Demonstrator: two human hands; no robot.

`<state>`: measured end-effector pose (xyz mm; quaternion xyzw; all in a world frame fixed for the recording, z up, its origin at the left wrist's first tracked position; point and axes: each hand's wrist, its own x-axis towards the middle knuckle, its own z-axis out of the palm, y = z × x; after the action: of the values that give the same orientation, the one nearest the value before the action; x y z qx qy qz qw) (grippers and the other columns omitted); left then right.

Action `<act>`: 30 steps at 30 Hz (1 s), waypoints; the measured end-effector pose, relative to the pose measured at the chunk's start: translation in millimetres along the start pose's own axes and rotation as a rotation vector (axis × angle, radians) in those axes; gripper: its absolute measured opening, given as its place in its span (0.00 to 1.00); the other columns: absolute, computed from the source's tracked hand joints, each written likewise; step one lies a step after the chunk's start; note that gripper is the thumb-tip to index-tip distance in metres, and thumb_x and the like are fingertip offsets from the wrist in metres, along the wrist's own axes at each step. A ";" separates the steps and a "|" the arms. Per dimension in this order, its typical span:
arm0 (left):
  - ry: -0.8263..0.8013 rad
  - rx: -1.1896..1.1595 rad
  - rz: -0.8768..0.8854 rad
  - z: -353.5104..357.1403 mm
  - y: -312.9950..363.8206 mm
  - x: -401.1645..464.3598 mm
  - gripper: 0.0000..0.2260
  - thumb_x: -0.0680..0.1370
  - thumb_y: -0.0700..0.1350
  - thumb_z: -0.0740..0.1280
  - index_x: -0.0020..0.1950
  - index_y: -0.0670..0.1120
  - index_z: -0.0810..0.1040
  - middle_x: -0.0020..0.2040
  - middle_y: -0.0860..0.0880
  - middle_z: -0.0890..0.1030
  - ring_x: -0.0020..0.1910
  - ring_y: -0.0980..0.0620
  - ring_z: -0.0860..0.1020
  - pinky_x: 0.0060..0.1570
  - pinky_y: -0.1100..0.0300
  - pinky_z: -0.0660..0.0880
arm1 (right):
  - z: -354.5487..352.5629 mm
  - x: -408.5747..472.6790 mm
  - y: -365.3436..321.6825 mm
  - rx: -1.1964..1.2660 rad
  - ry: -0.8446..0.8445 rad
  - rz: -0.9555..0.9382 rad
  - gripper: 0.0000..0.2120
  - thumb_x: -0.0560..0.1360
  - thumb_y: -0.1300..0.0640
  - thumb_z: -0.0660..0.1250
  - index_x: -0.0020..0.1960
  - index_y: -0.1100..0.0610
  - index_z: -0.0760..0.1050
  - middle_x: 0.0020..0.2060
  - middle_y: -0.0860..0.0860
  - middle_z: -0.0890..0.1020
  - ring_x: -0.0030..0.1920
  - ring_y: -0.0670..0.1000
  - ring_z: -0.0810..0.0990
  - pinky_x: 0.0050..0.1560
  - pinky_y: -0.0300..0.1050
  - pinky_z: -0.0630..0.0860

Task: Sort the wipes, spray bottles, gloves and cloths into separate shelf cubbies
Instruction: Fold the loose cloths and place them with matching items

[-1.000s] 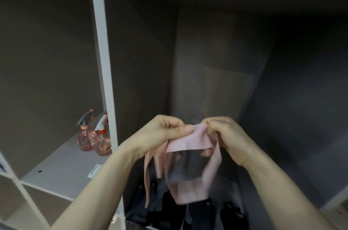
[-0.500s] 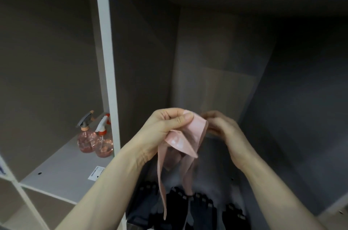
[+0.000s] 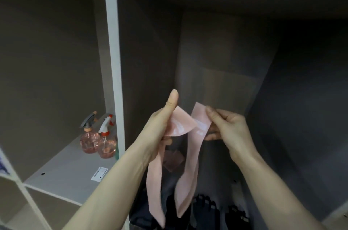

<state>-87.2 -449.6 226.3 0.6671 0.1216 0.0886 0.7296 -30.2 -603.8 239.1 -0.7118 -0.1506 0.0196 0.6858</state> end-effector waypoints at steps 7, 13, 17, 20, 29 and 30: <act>-0.230 -0.147 -0.125 -3.0 1.2 -6.0 0.47 0.53 0.79 0.62 0.50 0.39 0.79 0.30 0.48 0.71 0.25 0.54 0.66 0.23 0.65 0.60 | -6.7 -1.2 0.1 0.070 -0.015 0.083 0.04 0.73 0.58 0.70 0.42 0.58 0.80 0.28 0.50 0.84 0.27 0.46 0.81 0.25 0.40 0.78; -0.214 -0.214 -0.054 7.7 0.0 -7.7 0.20 0.69 0.61 0.67 0.43 0.44 0.73 0.29 0.50 0.70 0.24 0.56 0.65 0.23 0.64 0.57 | -7.1 -4.6 2.7 0.045 -0.069 0.053 0.03 0.75 0.59 0.68 0.43 0.58 0.80 0.32 0.49 0.84 0.31 0.46 0.82 0.29 0.42 0.80; -0.070 -0.170 0.178 18.6 -3.3 -8.8 0.10 0.77 0.49 0.66 0.40 0.43 0.74 0.33 0.48 0.76 0.30 0.54 0.73 0.31 0.64 0.71 | -9.3 -6.0 1.4 0.029 -0.065 0.038 0.04 0.75 0.58 0.68 0.44 0.58 0.80 0.31 0.49 0.84 0.32 0.47 0.83 0.31 0.44 0.81; -0.033 -0.223 0.281 29.3 -2.5 -15.3 0.06 0.76 0.43 0.67 0.40 0.43 0.77 0.32 0.47 0.78 0.29 0.54 0.76 0.28 0.64 0.73 | -9.7 -7.2 -2.7 0.024 -0.057 0.038 0.07 0.74 0.55 0.69 0.44 0.59 0.81 0.31 0.50 0.84 0.33 0.48 0.82 0.32 0.45 0.81; 0.153 -0.190 0.353 39.6 -9.9 -8.6 0.06 0.72 0.38 0.71 0.48 0.44 0.83 0.38 0.44 0.84 0.39 0.52 0.82 0.45 0.58 0.79 | -7.9 -15.4 -9.6 0.023 -0.106 0.019 0.09 0.69 0.50 0.71 0.43 0.54 0.85 0.34 0.51 0.85 0.35 0.49 0.83 0.33 0.45 0.81; 0.155 -0.171 0.365 38.9 -10.4 -7.7 0.07 0.72 0.38 0.72 0.49 0.46 0.83 0.38 0.44 0.83 0.39 0.52 0.81 0.46 0.59 0.78 | -9.5 -14.9 -9.7 0.004 -0.112 0.006 0.08 0.69 0.50 0.71 0.42 0.54 0.84 0.34 0.51 0.85 0.36 0.48 0.83 0.33 0.45 0.81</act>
<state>-83.4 -489.8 219.5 0.6047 0.0467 0.2804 0.7440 -44.0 -616.5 246.6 -0.7088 -0.1863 0.0618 0.6776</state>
